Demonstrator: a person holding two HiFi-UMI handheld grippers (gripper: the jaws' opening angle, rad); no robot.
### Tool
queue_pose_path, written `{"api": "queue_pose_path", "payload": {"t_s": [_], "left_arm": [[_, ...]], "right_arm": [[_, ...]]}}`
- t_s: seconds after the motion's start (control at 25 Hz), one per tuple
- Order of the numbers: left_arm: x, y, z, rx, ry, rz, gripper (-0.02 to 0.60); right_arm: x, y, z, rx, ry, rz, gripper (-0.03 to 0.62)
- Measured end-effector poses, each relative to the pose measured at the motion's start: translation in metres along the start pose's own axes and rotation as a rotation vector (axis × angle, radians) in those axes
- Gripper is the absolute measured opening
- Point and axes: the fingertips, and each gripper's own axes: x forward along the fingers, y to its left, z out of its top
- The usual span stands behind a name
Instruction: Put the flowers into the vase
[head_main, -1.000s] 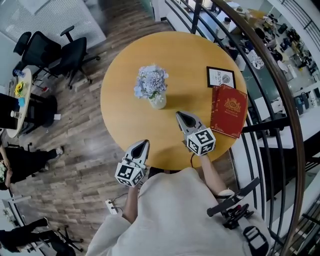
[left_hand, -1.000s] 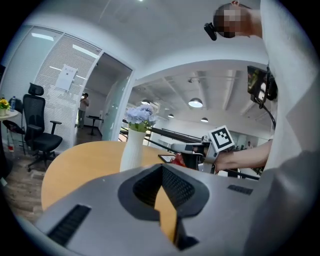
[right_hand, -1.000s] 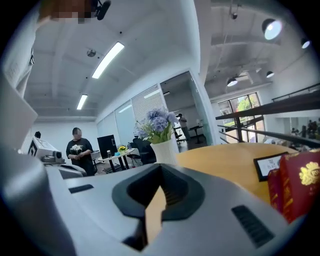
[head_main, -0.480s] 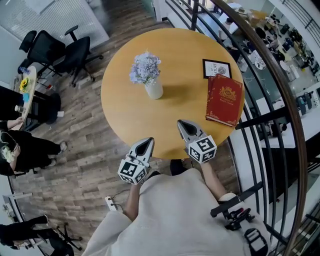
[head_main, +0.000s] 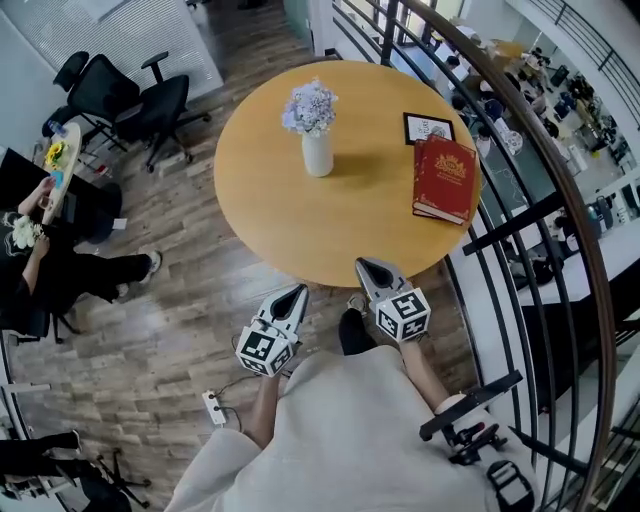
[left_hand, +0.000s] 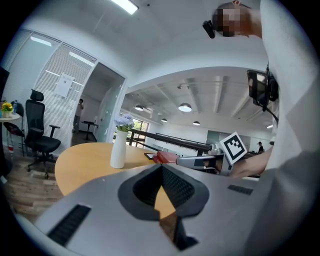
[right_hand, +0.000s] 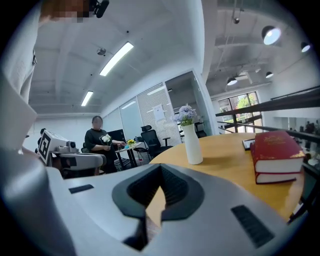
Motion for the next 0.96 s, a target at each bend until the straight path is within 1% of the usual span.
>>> {"api": "queue_pose_path", "payload": {"t_s": [0.2, 0.36, 0.48, 0.68, 0.96], "left_arm": [[-0.043, -0.023, -0.017, -0.007, -0.025, 0.002, 0.006], [-0.067, -0.040, -0.030, -0.006, -0.037, -0.010, 0.006], [-0.073, -0.055, -0.028, -0.005, -0.042, -0.029, 0.006], [-0.075, -0.079, -0.024, 0.010, -0.047, -0.049, 0.006], [-0.057, -0.084, -0.008, 0.003, -0.063, -0.018, 0.006]], "right_arm": [[-0.035, 0.036, -0.032, 0.008, 0.016, -0.015, 0.008], [-0.056, 0.061, -0.046, -0.032, 0.022, -0.022, 0.008], [-0.071, 0.068, -0.040, -0.043, 0.012, -0.033, 0.008], [-0.094, 0.065, -0.033, -0.054, -0.006, -0.052, 0.008], [-0.102, 0.054, -0.017, -0.077, -0.006, -0.029, 0.008]]}}
